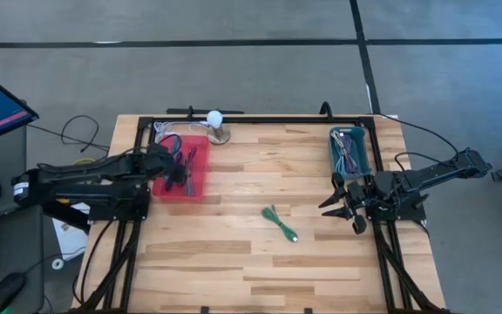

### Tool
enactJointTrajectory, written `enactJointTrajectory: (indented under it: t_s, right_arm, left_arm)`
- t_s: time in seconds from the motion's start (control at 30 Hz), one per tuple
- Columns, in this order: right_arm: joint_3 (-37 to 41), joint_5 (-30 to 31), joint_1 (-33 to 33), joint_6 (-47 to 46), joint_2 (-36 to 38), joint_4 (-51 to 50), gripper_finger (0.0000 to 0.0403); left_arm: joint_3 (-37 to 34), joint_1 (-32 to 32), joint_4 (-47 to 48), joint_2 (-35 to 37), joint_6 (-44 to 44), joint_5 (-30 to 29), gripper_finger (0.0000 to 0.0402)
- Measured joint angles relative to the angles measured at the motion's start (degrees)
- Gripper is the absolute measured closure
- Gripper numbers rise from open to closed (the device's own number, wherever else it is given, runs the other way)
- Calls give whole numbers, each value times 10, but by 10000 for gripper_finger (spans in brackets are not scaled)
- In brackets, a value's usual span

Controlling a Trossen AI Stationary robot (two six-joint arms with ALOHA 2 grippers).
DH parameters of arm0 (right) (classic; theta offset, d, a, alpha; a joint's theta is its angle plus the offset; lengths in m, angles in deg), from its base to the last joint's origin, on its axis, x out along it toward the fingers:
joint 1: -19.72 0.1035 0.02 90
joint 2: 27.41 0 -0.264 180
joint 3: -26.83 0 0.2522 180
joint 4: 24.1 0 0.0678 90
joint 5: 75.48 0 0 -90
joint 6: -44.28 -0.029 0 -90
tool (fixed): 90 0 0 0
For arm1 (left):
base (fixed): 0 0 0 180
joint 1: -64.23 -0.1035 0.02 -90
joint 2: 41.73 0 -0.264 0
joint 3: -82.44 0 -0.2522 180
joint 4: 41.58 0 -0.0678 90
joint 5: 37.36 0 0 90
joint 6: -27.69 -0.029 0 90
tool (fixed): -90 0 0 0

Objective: Pick & Place USB Port
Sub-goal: Put the blue patterned charger cable into the pink bin

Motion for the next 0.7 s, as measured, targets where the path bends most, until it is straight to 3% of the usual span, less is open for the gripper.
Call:
enactJointTrajectory:
  t_s: [0.47,0.7]
  right_arm:
    - [0,0,0,0,0,-4,296]
    - [0,0,0,0,0,-3,296]
  left_arm:
    - [-59,-27,-61,-25,3,26,385]
    - [-82,-27,-97,-25,0,24,344]
